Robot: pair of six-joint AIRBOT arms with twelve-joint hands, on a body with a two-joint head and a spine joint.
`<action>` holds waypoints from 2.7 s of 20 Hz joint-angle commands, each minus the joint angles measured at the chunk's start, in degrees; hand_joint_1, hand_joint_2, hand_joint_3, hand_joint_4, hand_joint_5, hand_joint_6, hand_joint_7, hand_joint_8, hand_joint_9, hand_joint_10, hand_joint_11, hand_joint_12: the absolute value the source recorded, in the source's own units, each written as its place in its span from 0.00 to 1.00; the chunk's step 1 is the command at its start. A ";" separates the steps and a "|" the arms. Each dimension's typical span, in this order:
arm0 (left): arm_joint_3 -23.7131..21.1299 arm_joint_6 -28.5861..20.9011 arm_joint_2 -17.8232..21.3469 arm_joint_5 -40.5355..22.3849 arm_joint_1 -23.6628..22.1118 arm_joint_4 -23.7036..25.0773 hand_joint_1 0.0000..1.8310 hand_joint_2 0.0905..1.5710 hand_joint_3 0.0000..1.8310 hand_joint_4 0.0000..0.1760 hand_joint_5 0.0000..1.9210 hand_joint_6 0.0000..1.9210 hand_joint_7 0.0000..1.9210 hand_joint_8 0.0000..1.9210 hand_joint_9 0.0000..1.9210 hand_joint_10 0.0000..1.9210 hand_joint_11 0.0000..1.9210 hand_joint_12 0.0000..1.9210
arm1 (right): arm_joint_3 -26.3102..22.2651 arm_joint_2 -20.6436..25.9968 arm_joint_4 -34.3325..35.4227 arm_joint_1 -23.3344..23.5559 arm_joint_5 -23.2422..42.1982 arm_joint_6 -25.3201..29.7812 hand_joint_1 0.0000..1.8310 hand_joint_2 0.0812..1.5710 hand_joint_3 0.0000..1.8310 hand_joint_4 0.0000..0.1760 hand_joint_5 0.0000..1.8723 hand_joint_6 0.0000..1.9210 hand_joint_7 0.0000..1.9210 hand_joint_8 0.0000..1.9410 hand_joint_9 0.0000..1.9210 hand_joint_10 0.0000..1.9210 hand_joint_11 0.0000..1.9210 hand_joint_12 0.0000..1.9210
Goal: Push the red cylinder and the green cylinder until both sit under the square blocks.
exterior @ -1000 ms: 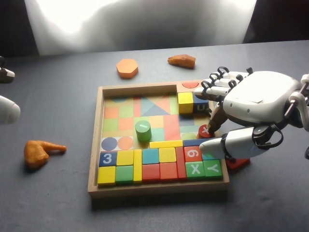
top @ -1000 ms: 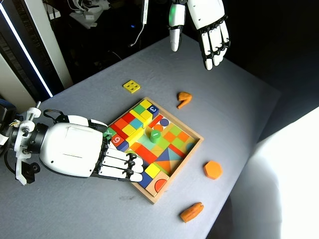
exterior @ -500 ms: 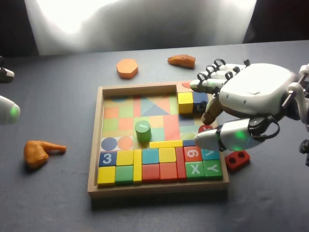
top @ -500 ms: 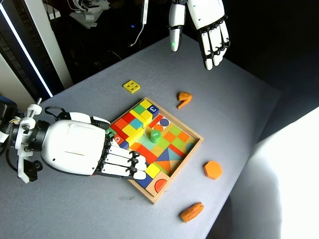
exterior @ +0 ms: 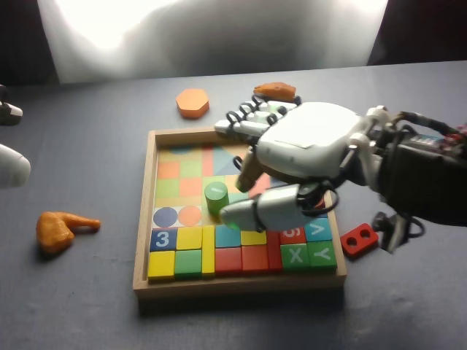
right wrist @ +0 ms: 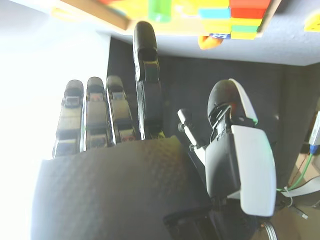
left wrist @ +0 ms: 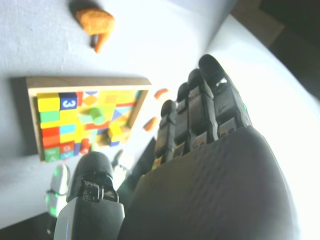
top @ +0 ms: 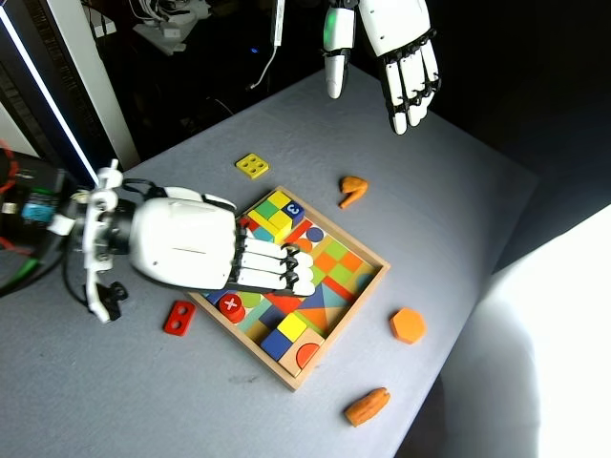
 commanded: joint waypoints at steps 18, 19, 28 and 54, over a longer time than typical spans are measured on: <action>0.20 0.05 0.36 -3.57 -0.72 2.41 0.00 0.79 0.00 0.33 0.06 0.00 0.06 0.00 0.09 0.00 0.00 0.35 | 6.88 -5.79 4.36 3.51 2.26 2.93 0.00 0.72 0.00 0.00 0.46 0.00 0.06 0.01 0.01 0.00 0.00 0.00; 0.20 0.05 0.36 -3.57 -0.72 2.41 0.00 0.78 0.00 0.35 0.05 0.00 0.06 0.00 0.09 0.00 0.00 0.35 | 7.41 -6.04 4.53 3.34 2.31 3.09 0.00 0.72 0.00 0.00 0.45 0.00 0.06 0.01 0.01 0.00 0.00 0.00; 0.20 0.05 0.36 -3.72 -0.72 2.42 0.00 0.79 0.00 0.33 0.06 0.00 0.06 0.00 0.09 0.00 0.00 0.35 | 8.32 -7.09 4.46 2.38 1.46 3.51 0.00 0.72 0.00 0.00 0.45 0.00 0.04 0.01 0.01 0.00 0.00 0.00; 0.20 0.05 0.36 -3.79 -0.72 2.42 0.00 0.80 0.00 0.37 0.05 0.00 0.05 0.00 0.09 0.00 0.00 0.37 | 2.43 2.08 -0.90 -1.28 -3.63 0.08 0.00 0.72 0.00 0.00 0.46 0.00 0.03 0.00 0.01 0.00 0.00 0.00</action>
